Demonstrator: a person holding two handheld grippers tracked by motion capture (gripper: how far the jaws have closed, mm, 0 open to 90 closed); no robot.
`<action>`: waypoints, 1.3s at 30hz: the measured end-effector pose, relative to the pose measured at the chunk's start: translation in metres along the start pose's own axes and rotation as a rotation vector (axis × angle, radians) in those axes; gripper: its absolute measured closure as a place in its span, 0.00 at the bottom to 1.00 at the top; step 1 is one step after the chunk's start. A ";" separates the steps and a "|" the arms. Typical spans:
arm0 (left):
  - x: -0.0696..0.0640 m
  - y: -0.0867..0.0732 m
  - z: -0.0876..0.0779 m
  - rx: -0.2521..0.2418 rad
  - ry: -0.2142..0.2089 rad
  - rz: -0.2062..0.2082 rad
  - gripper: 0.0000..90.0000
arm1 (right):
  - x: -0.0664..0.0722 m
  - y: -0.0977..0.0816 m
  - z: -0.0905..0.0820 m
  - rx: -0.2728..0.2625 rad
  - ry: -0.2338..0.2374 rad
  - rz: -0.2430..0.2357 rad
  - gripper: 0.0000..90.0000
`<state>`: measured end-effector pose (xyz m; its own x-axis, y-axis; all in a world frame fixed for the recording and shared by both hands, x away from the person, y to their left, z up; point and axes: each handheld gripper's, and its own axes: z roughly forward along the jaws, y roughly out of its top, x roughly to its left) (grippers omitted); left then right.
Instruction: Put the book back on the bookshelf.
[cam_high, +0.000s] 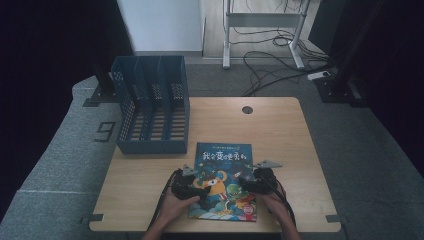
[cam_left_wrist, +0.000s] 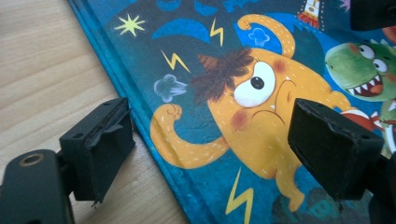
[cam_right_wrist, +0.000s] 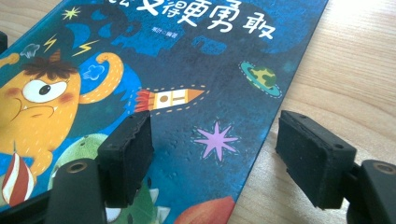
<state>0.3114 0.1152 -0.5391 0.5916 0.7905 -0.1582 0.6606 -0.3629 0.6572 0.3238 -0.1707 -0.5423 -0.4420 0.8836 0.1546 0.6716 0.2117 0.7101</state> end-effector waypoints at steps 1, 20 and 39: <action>0.000 0.000 0.000 0.002 0.000 0.000 0.15 | 0.000 0.000 0.000 -0.001 0.001 -0.001 0.29; 0.006 0.011 0.010 -0.004 0.009 -0.021 0.14 | -0.008 0.028 0.020 -0.011 -0.017 -0.009 0.29; 0.008 0.013 0.012 -0.004 0.015 -0.021 0.14 | -0.019 0.034 0.036 -0.018 -0.029 0.046 0.28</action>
<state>0.3308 0.1109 -0.5408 0.5710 0.8050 -0.1612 0.6710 -0.3445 0.6566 0.3764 -0.1653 -0.5459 -0.3932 0.9041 0.1673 0.6796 0.1633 0.7152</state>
